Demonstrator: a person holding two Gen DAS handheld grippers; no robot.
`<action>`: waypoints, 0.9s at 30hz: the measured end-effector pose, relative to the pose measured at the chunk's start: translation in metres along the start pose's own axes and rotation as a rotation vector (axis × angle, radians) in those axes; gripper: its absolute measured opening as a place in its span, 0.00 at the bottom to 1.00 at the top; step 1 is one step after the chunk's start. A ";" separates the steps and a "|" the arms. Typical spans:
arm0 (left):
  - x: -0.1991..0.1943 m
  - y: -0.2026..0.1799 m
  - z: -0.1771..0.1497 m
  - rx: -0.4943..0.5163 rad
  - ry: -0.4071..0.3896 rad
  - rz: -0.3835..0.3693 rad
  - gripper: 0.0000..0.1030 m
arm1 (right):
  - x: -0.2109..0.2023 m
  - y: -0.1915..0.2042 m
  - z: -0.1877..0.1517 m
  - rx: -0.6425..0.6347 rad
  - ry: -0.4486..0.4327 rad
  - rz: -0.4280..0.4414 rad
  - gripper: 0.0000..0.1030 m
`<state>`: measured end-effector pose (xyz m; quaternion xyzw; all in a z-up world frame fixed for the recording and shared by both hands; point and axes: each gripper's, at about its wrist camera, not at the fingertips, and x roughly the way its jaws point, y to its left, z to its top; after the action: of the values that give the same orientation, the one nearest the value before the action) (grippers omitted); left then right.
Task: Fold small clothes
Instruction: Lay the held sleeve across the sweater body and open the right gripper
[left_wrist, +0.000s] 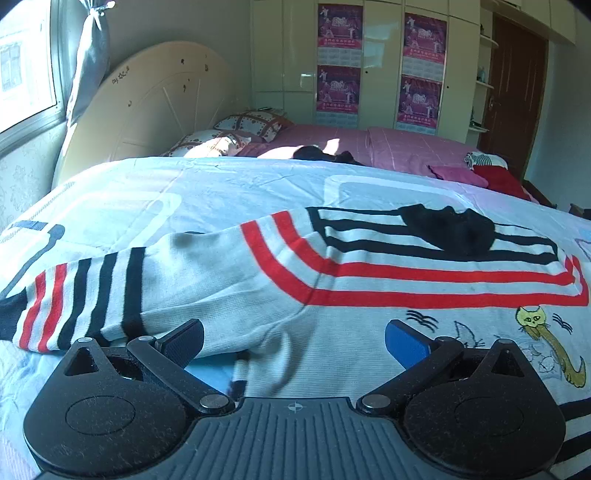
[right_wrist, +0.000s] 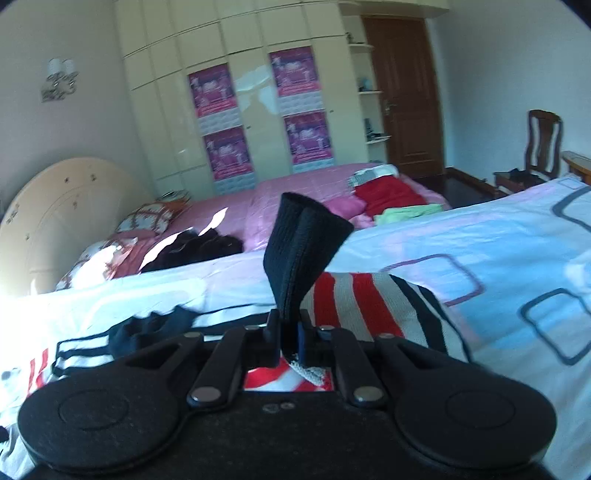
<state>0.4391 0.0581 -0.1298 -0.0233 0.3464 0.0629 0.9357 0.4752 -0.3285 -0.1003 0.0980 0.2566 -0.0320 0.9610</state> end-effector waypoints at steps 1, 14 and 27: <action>0.002 0.009 0.000 -0.010 0.004 0.004 1.00 | 0.009 0.017 -0.005 -0.012 0.026 0.027 0.09; 0.013 0.008 0.005 -0.057 0.001 -0.120 1.00 | 0.011 0.113 -0.052 -0.234 0.106 0.205 0.25; 0.086 -0.139 0.014 -0.263 0.195 -0.563 0.65 | -0.046 -0.046 -0.028 -0.049 0.007 -0.092 0.27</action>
<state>0.5317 -0.0694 -0.1753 -0.2448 0.4032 -0.1569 0.8677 0.4167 -0.3677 -0.1089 0.0629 0.2651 -0.0694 0.9597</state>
